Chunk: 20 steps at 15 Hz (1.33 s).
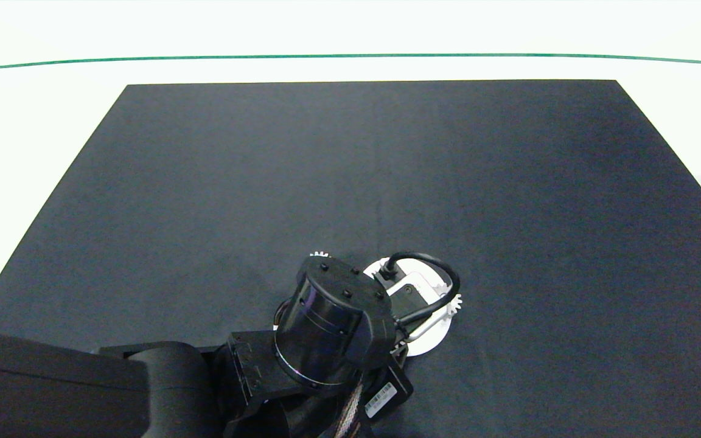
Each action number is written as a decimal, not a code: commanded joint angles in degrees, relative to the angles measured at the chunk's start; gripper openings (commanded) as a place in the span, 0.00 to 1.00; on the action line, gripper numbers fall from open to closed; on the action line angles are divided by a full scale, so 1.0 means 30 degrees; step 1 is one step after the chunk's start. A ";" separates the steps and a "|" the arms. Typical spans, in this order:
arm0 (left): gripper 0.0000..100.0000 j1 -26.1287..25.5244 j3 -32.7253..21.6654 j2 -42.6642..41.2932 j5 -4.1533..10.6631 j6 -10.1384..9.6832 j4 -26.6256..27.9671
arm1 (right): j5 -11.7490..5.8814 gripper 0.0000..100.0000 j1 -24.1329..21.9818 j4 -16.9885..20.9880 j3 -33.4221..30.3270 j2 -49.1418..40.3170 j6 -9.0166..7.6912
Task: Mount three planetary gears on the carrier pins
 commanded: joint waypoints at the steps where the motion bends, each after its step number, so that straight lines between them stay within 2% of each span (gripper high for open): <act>1: 0.13 0.0112 0.0088 -0.0138 0.0046 0.0008 -0.0073 | -0.0045 1.00 0.0021 0.0078 0.0001 0.0030 -0.0037; 9: 0.13 0.0112 0.0381 -0.0226 0.0046 0.0008 -0.0073 | -0.0045 1.00 -0.0008 0.0078 0.0001 -0.0028 -0.0037; 10: 1.00 0.0082 0.0439 -0.0256 0.0017 0.0008 -0.0073 | -0.0045 1.00 -0.0037 0.0078 0.0001 0.0001 -0.0037; 18: 1.00 0.0024 0.0029 -0.0431 0.0017 0.0008 0.0015 | -0.0074 1.00 -0.0008 0.0078 -0.0057 -0.0028 -0.0037; 20: 1.00 0.0024 -0.0850 -0.1222 0.0017 0.0038 0.0660 | -0.0045 1.00 -0.0008 0.0078 -0.0175 0.0118 -0.0037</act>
